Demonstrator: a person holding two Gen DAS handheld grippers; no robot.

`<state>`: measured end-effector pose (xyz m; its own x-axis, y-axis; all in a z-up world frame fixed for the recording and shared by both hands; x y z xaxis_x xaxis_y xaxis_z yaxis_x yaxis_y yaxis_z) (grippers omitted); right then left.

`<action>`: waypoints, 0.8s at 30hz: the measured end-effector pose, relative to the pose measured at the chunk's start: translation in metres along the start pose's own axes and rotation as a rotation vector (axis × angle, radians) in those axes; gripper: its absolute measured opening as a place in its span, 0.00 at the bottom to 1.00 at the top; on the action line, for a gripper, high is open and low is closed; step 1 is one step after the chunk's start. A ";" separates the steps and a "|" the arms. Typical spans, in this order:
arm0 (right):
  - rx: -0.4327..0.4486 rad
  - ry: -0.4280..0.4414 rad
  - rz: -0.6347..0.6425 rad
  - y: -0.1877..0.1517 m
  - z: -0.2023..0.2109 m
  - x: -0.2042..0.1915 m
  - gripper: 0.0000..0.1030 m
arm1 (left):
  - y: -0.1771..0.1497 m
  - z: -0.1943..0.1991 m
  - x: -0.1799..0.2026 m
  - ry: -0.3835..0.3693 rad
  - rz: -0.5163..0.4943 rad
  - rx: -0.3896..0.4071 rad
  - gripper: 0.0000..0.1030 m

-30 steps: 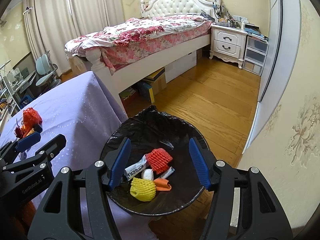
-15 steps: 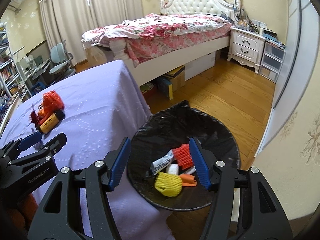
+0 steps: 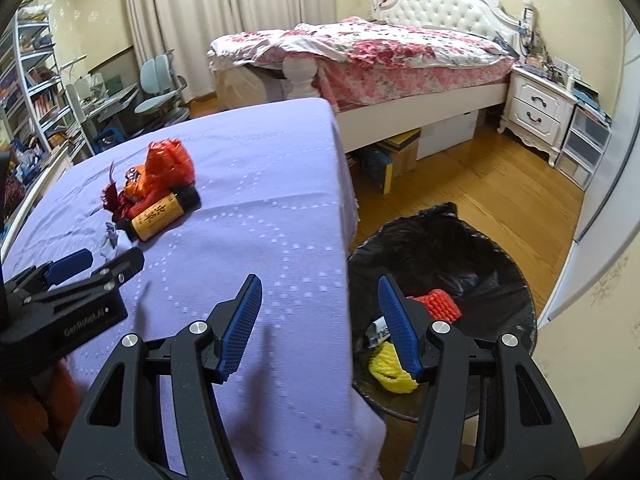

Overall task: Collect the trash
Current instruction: 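Move both grippers back to the table and grasp the light blue cloth with the left, then grasp the gold bottle with the right gripper while the left holds the blue cloth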

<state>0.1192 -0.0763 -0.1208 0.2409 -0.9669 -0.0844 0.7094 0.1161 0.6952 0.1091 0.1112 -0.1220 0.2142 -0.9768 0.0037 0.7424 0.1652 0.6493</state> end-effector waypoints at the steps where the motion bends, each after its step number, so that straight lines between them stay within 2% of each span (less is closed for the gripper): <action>1: -0.003 0.002 0.006 0.000 -0.001 -0.003 0.57 | 0.001 -0.002 -0.002 -0.003 0.006 -0.008 0.75; 5: -0.013 0.008 0.022 -0.001 -0.005 -0.011 0.57 | 0.003 -0.012 -0.009 -0.025 0.028 -0.045 0.74; 9: -0.020 0.012 0.028 -0.001 -0.008 -0.016 0.57 | 0.002 -0.013 -0.013 -0.025 0.012 -0.043 0.55; 10: -0.021 0.013 0.031 0.000 -0.009 -0.018 0.57 | 0.002 -0.013 -0.014 -0.027 0.006 -0.043 0.54; 18: -0.036 0.034 0.041 0.002 -0.016 -0.032 0.57 | -0.005 -0.006 -0.025 -0.058 -0.008 -0.033 0.54; 24: -0.047 0.082 0.045 0.009 -0.024 -0.057 0.57 | -0.006 -0.002 -0.049 -0.031 -0.006 -0.023 0.54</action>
<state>0.1279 -0.0142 -0.1271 0.3252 -0.9389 -0.1130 0.7267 0.1716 0.6652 0.0953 0.1587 -0.1282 0.1900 -0.9815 0.0237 0.7582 0.1620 0.6315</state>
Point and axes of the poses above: each gripper's, at about its wrist camera, not at the fingertips, and z roughly against the way its jaws point, x to its right, y to its top, the point moved 8 cm from there along -z, roughly the way its jaws point
